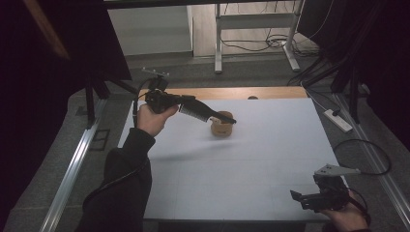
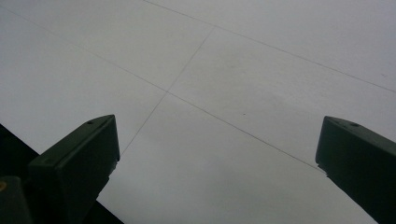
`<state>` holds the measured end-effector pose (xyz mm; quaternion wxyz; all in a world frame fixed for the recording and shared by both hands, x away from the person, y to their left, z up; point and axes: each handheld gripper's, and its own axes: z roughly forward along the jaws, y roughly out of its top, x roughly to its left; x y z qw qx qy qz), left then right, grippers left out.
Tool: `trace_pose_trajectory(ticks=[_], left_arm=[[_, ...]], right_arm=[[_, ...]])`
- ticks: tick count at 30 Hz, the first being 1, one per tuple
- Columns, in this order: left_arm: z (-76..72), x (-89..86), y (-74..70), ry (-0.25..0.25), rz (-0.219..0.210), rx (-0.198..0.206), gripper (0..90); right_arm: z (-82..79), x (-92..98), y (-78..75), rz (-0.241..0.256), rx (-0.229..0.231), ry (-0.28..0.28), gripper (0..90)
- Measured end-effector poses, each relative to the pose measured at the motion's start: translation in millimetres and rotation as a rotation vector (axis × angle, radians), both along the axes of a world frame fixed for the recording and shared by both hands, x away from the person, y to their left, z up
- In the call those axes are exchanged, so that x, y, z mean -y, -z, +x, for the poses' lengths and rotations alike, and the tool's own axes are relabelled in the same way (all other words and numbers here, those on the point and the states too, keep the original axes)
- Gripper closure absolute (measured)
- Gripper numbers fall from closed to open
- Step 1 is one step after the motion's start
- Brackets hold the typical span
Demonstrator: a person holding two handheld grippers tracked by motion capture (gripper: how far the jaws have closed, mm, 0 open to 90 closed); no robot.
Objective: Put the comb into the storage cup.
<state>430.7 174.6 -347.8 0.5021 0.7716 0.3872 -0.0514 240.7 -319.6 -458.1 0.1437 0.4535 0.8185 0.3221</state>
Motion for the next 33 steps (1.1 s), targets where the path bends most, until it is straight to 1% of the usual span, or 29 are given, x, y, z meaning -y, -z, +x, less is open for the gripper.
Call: trace_pose_trajectory(ticks=[4,20,33], left_arm=[[4.5,0.6,-2.0,-0.008,0.013,0.001,83.7],[21.3,-3.6,-8.0,-0.046,0.041,-0.01,83.7],[30.9,-7.3,-9.4,-0.072,0.057,-0.019,83.7]], right_arm=[[0.0,0.1,0.0,0.001,0.0,0.0,0.2],[0.7,-0.7,0.6,-0.004,-0.01,-0.006,0.7],[0.8,-0.6,0.7,-0.004,-0.012,-0.008,1.0]])
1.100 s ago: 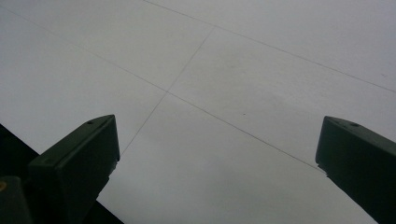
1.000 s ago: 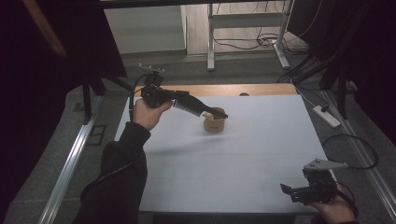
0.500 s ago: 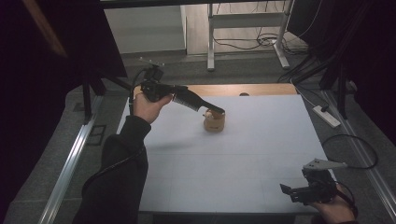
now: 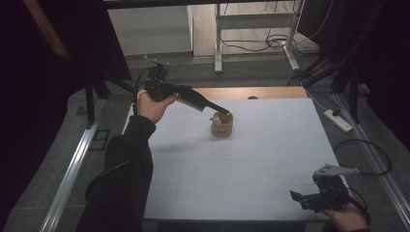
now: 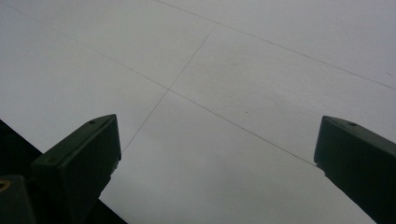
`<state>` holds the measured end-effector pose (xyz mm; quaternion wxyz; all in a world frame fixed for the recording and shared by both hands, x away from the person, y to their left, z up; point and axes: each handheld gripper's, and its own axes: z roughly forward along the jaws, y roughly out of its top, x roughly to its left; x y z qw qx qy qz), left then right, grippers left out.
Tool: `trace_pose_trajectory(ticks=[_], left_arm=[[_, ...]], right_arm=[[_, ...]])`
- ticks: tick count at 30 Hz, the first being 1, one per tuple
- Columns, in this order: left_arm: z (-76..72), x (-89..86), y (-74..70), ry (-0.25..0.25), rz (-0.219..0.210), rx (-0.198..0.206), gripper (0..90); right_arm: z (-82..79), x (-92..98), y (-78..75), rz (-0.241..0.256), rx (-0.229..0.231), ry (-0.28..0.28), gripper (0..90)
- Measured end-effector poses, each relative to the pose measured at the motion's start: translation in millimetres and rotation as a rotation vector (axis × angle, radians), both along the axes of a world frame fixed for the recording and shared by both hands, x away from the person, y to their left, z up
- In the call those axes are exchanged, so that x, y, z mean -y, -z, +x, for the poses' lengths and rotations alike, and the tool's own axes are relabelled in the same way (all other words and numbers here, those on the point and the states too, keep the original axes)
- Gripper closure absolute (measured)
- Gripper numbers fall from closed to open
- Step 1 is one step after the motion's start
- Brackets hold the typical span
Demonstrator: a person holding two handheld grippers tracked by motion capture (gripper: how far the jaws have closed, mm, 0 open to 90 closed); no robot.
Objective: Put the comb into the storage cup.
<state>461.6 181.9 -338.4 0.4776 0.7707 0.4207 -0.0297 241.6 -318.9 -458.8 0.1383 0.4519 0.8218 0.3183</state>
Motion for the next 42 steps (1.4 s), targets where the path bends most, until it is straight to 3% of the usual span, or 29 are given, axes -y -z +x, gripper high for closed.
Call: trace_pose_trajectory(ticks=[25,42], left_arm=[[19.6,1.2,8.5,-0.014,0.033,-0.044,83.7],[28.5,14.2,21.7,0.001,0.052,-0.07,83.6]], right_arm=[[0.8,-0.6,0.6,-0.007,-0.017,-0.012,1.9],[1.2,-1.0,1.2,-0.006,-0.024,-0.021,2.9]])
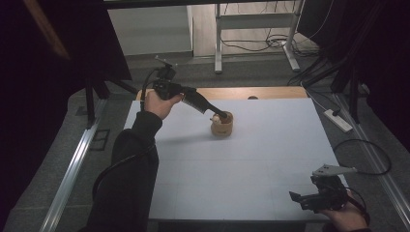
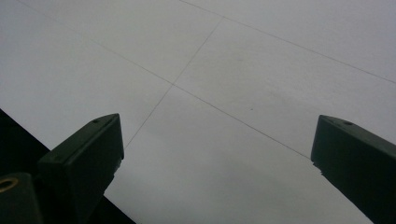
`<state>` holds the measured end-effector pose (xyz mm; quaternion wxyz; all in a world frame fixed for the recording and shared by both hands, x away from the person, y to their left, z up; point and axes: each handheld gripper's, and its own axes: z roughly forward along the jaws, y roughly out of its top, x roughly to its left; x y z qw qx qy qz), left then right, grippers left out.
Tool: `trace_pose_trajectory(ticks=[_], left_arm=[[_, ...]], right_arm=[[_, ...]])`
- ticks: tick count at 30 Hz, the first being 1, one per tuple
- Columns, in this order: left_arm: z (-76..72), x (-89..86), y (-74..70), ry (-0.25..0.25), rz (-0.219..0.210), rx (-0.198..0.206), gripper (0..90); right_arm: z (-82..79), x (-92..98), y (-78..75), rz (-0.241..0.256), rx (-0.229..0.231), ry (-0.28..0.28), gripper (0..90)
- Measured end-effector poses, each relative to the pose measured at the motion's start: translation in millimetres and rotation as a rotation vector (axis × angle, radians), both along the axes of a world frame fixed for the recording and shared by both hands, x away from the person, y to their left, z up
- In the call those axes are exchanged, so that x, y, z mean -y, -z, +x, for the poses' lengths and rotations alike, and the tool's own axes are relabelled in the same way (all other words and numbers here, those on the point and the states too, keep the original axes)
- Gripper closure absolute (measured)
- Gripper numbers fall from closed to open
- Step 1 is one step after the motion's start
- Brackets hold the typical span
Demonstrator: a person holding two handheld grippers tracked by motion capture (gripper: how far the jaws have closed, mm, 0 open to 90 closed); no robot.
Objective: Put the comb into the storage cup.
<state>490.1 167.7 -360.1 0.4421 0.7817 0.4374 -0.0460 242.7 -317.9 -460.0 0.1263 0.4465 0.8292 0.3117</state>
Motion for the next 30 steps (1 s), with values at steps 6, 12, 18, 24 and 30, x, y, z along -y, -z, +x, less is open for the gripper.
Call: trace_pose_trajectory(ticks=[6,12,18,24,30], left_arm=[[1.5,3.0,5.3,0.004,-0.003,-0.008,83.7],[3.5,4.8,10.9,0.003,-0.001,-0.016,83.6],[5.0,5.7,15.8,0.005,0.002,-0.024,83.7],[6.1,8.0,19.9,0.001,0.003,-0.032,83.6],[7.5,10.1,24.4,0.004,0.016,-0.036,83.6]], right_arm=[[0.2,-0.2,0.2,-0.002,-0.003,0.0,3.1],[0.2,-0.7,0.5,-0.002,-0.007,-0.001,3.5],[0.5,-0.6,0.7,-0.002,-0.009,-0.005,3.6],[0.6,-0.7,0.8,-0.003,-0.011,-0.007,3.8],[0.7,-0.7,0.9,-0.003,-0.011,-0.009,4.0]])
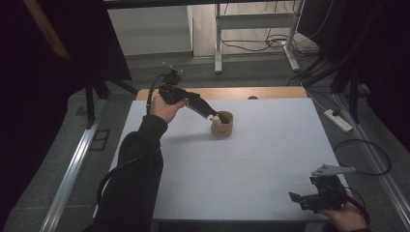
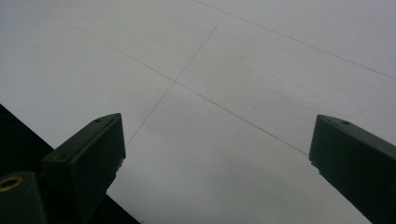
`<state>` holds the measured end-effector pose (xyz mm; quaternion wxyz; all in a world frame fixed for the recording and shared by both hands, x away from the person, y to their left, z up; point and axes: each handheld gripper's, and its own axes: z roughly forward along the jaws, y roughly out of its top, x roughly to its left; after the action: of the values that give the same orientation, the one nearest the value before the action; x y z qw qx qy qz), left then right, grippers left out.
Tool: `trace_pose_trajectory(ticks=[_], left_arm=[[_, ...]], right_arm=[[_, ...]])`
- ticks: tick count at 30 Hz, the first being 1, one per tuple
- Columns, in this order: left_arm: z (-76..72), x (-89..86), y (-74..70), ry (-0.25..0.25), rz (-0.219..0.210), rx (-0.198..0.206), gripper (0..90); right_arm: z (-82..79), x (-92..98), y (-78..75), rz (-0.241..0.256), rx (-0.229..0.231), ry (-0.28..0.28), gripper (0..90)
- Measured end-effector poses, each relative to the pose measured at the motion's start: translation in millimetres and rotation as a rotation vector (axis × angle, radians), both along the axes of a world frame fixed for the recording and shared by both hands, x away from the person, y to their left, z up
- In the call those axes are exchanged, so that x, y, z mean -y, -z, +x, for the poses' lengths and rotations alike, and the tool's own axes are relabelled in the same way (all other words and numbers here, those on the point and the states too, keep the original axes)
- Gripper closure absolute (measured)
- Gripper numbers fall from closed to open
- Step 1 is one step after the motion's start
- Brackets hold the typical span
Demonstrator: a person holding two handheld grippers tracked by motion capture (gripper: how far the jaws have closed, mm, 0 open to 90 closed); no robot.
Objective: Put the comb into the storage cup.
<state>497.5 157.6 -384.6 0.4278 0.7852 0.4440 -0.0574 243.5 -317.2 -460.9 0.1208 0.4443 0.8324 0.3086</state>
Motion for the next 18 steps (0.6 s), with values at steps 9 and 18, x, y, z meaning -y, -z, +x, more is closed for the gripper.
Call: trace_pose_trajectory(ticks=[9,18], left_arm=[[0.8,2.5,6.3,-0.006,-0.001,-0.008,83.6],[-0.1,2.3,8.7,-0.008,-0.013,-0.003,83.6]], right_arm=[[0.1,-0.2,0.2,-0.002,-0.001,-0.003,4.3],[0.4,-0.9,0.5,-0.006,-0.008,-0.004,4.4]])
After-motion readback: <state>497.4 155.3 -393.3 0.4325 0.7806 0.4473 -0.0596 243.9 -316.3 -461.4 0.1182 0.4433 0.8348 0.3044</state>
